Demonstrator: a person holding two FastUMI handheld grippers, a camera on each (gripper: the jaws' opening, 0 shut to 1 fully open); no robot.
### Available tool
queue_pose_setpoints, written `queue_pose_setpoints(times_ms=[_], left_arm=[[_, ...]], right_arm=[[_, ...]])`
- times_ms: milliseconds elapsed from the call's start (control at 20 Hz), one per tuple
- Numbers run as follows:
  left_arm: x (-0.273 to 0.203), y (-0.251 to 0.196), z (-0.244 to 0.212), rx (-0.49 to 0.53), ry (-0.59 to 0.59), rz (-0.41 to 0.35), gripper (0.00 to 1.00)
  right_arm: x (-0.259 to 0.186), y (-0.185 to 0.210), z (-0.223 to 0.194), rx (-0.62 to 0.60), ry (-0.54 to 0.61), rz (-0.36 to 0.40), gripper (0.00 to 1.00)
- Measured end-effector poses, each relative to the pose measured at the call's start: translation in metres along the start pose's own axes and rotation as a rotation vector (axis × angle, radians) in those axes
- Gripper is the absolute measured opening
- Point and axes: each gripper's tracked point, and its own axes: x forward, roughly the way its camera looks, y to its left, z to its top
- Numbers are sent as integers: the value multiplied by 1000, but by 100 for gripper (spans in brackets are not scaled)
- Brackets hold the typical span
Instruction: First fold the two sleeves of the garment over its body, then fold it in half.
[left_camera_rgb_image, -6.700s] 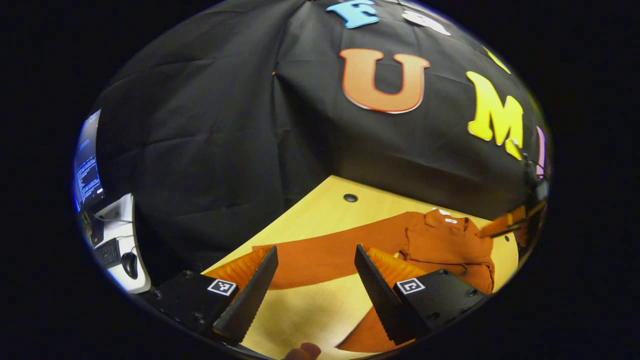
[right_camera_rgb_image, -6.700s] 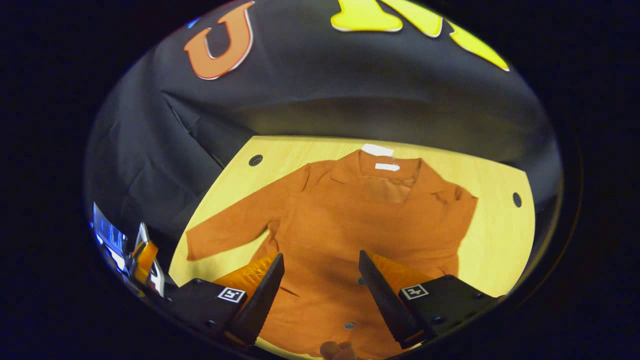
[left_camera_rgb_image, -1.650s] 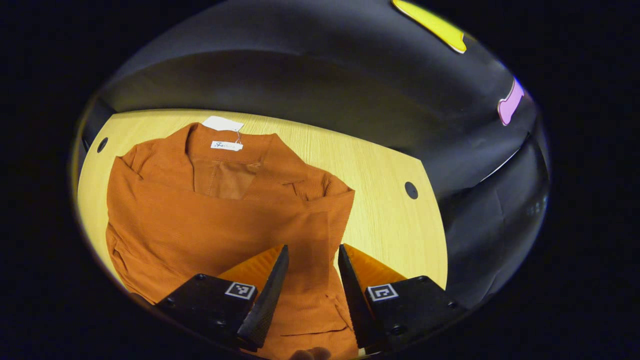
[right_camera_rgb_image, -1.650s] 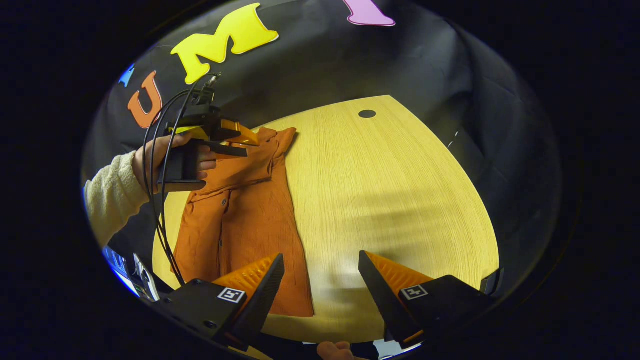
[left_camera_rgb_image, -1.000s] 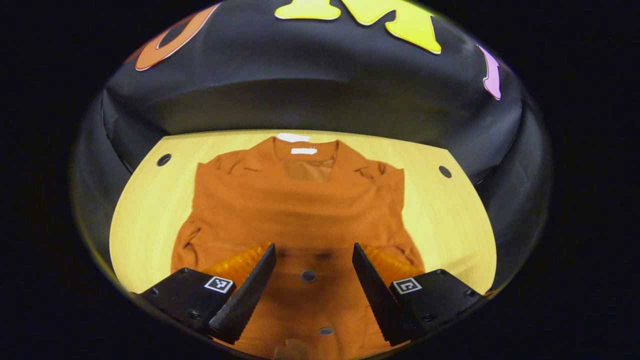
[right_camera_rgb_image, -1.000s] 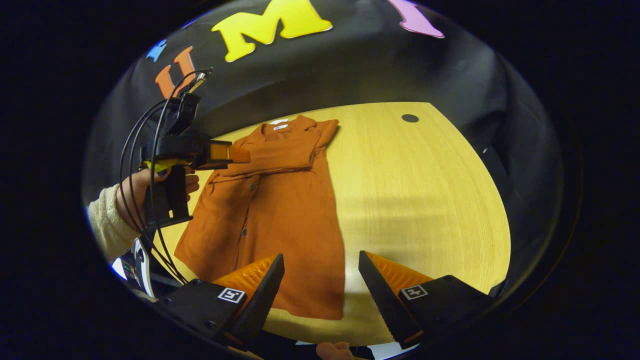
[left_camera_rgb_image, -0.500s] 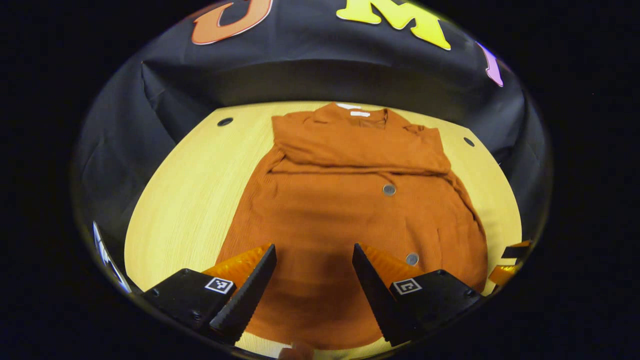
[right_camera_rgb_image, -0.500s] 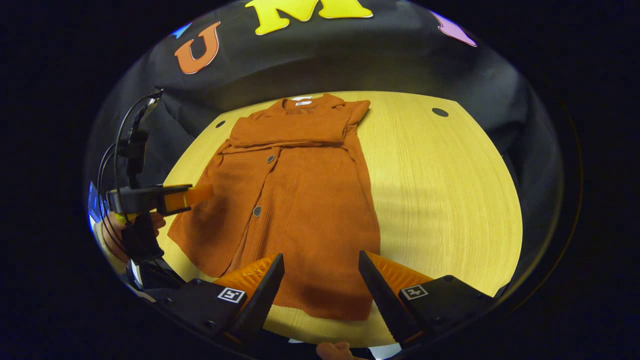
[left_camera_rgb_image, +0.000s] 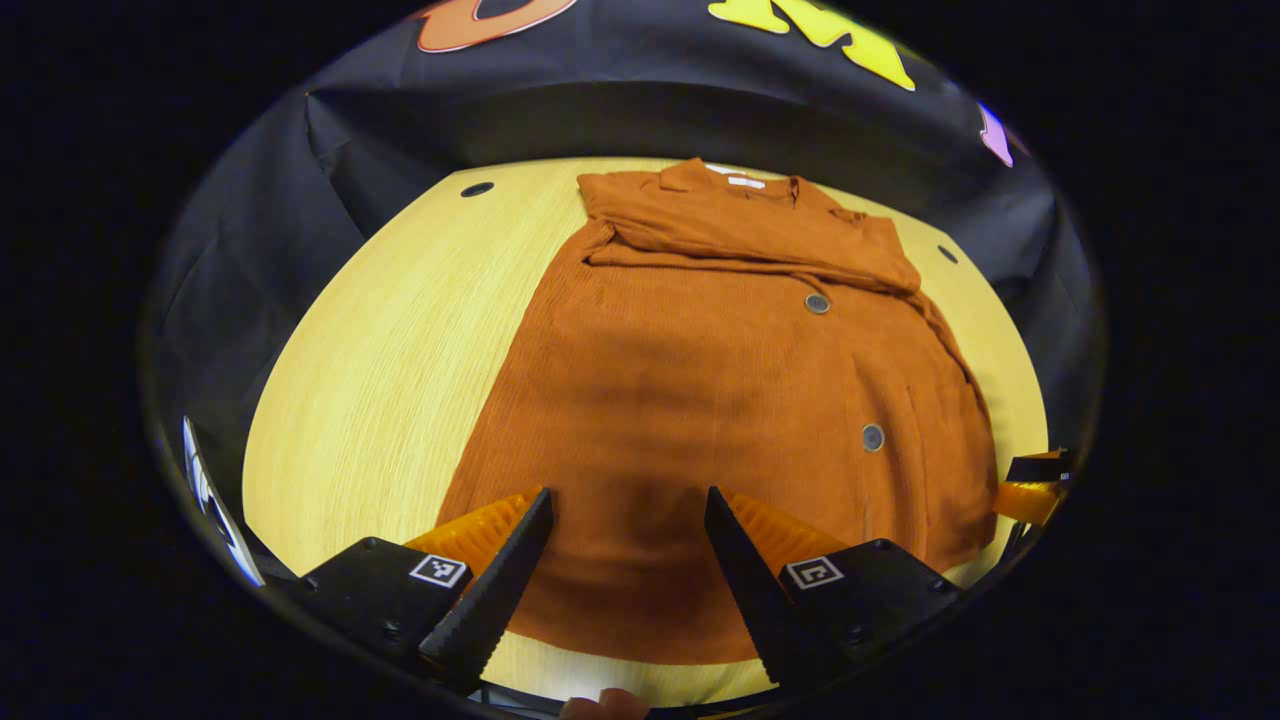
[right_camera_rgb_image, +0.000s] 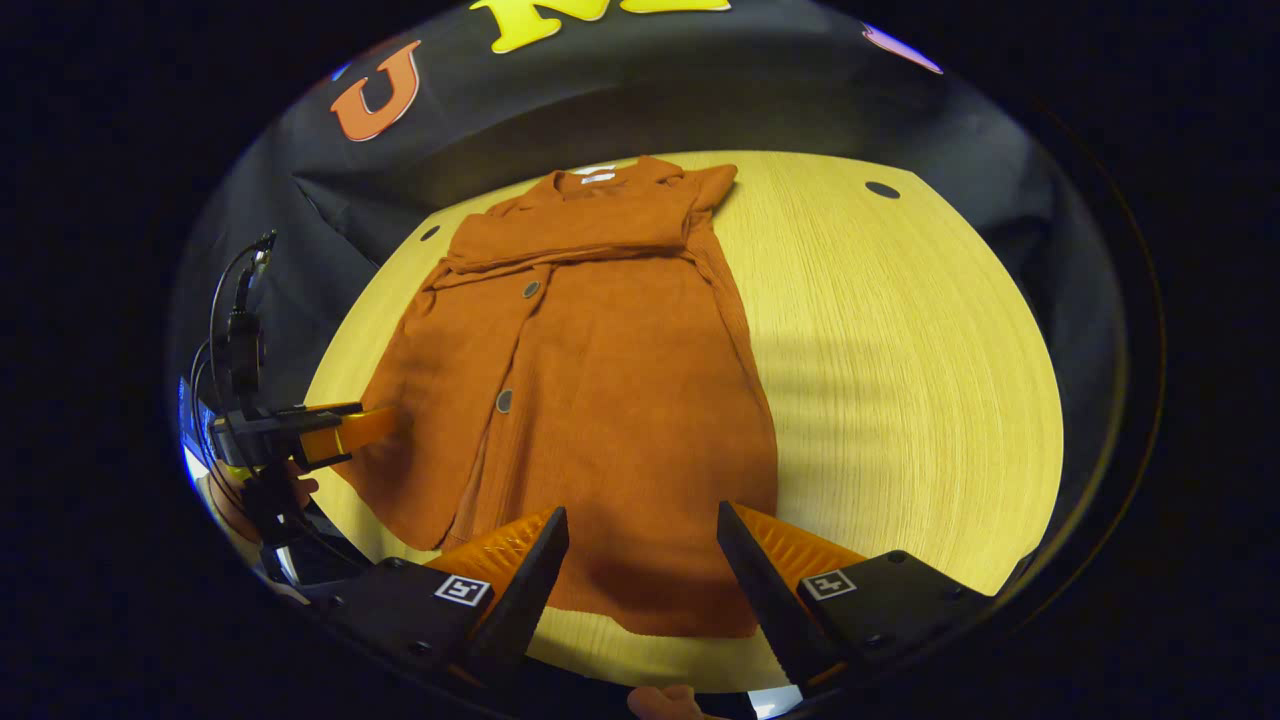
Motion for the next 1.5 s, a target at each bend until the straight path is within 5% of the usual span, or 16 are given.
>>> queue_pose_setpoints(times_ms=[300,600,1050,1500], left_arm=[[-8,52,-7,149,144,-44,95],[-20,113,-22,35,294,-90,100],[-47,80,-40,-128,505,-331,94],[-70,42,-31,-220,549,-497,89]], right_arm=[[-3,-26,-30,1,153,116,96],[-14,-64,-43,112,287,190,96],[-27,-76,-60,173,403,285,96],[-21,-39,-65,237,482,387,94]])
